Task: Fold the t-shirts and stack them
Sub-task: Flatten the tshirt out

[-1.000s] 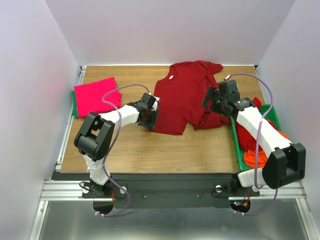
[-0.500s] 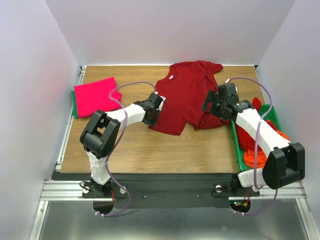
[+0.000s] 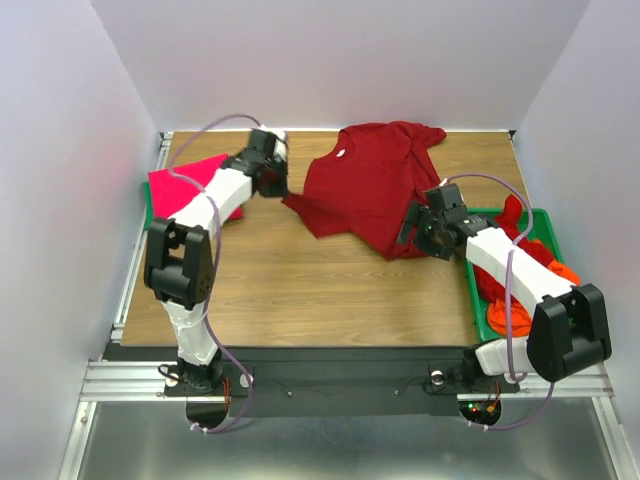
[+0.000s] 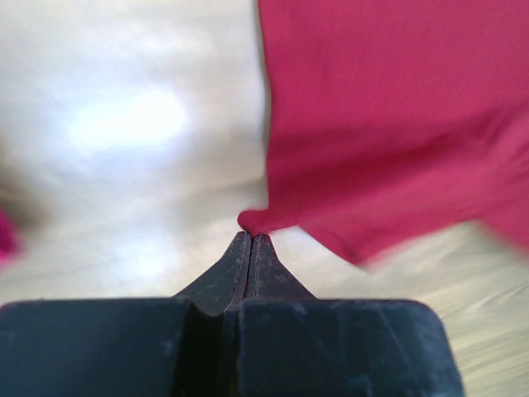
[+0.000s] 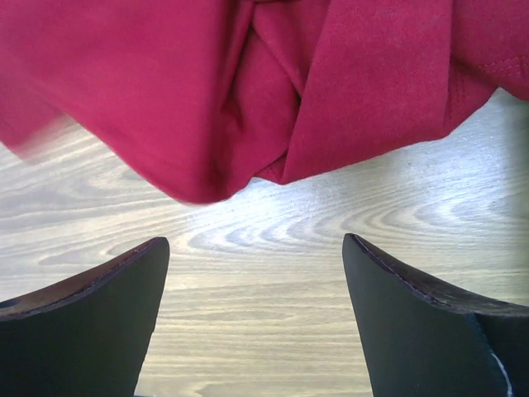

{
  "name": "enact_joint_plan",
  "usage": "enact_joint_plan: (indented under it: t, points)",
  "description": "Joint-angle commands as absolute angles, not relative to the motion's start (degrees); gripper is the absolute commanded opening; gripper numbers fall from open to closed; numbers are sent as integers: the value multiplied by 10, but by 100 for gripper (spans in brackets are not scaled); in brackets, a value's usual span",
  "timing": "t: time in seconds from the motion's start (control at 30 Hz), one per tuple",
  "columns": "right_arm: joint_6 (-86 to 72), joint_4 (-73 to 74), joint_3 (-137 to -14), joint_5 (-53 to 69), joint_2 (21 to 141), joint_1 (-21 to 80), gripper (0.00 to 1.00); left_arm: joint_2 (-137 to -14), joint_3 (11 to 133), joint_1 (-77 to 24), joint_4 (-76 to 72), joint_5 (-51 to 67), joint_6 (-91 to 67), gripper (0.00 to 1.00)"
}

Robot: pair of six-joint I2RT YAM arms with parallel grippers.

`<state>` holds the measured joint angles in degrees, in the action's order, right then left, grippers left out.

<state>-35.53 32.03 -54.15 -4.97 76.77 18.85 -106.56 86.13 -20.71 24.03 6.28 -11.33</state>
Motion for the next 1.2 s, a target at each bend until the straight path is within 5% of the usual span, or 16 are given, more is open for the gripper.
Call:
enact_joint_plan:
  t: [0.0,0.53,0.7,0.8,1.17]
  points:
    - [-376,293,-541,-87,781,193,90,-993,902,-144,211,118,-184,0]
    - [-421,235,-603,-99,918,193,78,-969,923,-76,196,126,-200,0]
    - [-410,235,-634,-81,967,194,54,-965,921,-70,201,129,-192,0]
    - [-413,251,-644,-80,957,194,1,-963,934,-46,211,134,-190,0]
    - [-294,428,-818,-264,887,171,1,-919,935,33,225,135,-175,0]
